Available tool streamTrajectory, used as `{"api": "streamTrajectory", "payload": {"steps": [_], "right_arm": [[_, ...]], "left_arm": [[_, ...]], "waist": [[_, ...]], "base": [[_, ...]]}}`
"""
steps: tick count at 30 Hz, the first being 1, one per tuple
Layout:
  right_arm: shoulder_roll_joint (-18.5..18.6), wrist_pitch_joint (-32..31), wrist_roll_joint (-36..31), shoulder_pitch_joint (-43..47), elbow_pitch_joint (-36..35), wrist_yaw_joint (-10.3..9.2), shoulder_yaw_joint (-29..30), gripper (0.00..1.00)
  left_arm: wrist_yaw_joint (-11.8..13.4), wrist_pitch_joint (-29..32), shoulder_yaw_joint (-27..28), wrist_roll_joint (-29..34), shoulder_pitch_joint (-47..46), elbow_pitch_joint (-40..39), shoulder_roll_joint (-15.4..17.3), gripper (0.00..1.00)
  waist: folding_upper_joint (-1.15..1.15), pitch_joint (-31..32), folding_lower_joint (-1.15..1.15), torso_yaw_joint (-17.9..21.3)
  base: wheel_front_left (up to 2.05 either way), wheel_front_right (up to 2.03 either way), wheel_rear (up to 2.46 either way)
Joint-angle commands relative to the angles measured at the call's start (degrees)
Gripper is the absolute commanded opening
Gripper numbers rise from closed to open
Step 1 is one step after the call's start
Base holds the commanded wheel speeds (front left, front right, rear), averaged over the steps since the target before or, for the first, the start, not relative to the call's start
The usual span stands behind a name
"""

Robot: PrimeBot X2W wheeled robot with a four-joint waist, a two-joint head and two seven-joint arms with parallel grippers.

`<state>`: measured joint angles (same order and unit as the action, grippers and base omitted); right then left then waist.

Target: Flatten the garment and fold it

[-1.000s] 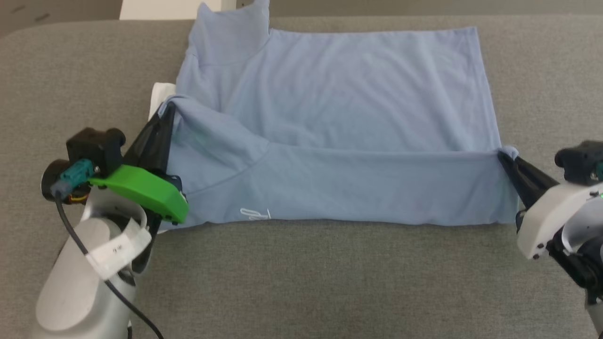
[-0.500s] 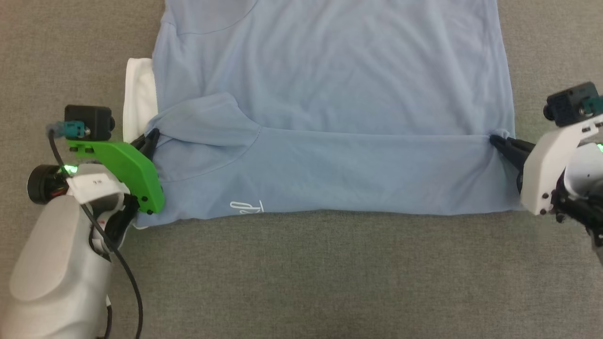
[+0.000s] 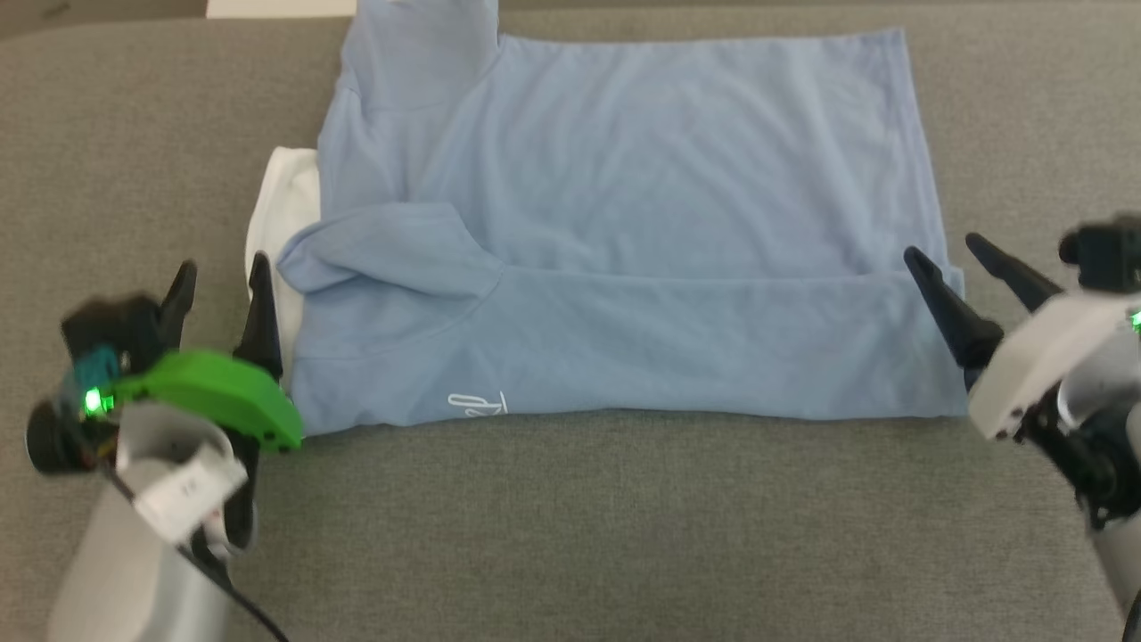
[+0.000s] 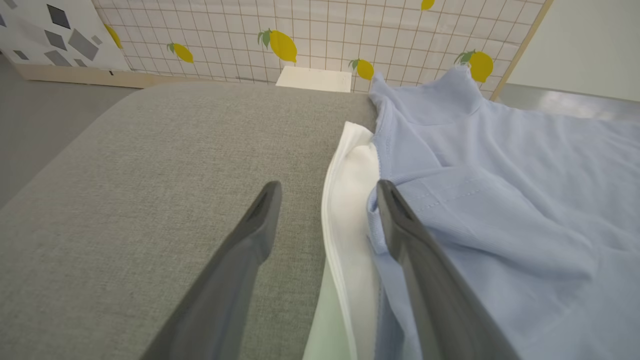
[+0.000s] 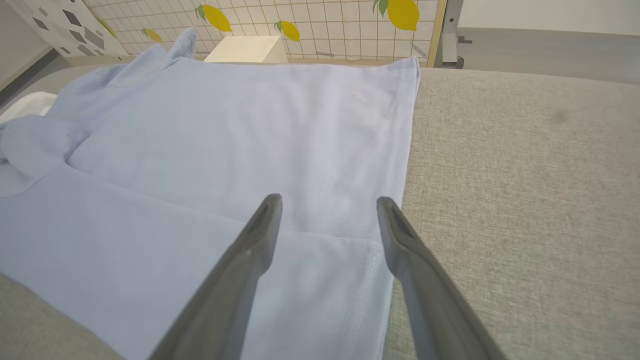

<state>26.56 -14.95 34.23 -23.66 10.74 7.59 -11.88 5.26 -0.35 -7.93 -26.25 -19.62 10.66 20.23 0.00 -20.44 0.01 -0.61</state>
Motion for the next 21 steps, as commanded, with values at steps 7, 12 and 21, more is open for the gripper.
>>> {"api": "streamTrajectory", "payload": {"steps": [7, 12, 21], "right_arm": [[-8.0, 18.6, -5.6, 12.3, -4.6, -0.10, 5.2, 1.00], [-12.2, 24.1, -11.1, 18.0, -8.2, -0.10, 7.1, 1.00], [-18.2, 26.5, -18.5, 21.6, -10.8, -0.10, 9.0, 1.00]], "left_arm": [[5.2, -7.4, 2.7, -0.9, 12.0, -2.9, -4.3, 1.00], [6.6, -5.4, 3.3, -2.1, 15.4, -0.9, -4.7, 1.00], [9.2, 5.5, 3.8, -7.1, 13.6, 3.5, -6.3, 1.00]], "waist": [[0.00, 7.4, -0.01, 0.6], [0.00, 9.0, -0.01, 2.0], [0.00, 9.3, -0.01, 4.7]], "base": [[0.00, 0.00, 0.00], [0.00, 0.00, 0.00], [0.00, 0.00, 0.00]]}}
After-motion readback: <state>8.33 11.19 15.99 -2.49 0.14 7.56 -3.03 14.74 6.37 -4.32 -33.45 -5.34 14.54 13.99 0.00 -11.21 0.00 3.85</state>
